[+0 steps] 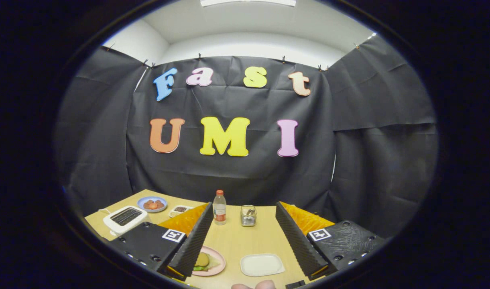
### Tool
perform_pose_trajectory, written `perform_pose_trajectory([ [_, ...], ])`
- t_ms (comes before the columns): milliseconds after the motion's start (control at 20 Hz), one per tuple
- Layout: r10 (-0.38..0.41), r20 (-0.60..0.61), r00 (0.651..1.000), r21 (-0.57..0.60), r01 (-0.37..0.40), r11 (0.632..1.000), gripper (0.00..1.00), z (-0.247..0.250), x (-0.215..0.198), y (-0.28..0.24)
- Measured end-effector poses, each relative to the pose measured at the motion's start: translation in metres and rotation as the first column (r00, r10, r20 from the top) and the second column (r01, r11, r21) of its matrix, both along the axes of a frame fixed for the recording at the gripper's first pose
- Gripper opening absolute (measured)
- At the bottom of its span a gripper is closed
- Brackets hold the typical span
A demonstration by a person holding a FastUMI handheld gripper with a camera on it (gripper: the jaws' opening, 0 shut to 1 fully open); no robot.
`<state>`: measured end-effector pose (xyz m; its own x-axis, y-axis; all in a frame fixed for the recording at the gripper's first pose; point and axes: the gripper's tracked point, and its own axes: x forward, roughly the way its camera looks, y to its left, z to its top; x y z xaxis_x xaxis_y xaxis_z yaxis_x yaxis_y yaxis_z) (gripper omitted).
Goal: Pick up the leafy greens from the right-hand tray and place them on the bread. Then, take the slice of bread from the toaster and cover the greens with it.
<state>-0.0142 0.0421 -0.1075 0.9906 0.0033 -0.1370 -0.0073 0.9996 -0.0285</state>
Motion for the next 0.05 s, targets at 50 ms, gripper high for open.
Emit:
perform_pose_trajectory([
  [50, 0.004, -0.002, 1.0, 0.005, -0.004, 1.0, 0.95, 0.0002, -0.0002, 0.002],
])
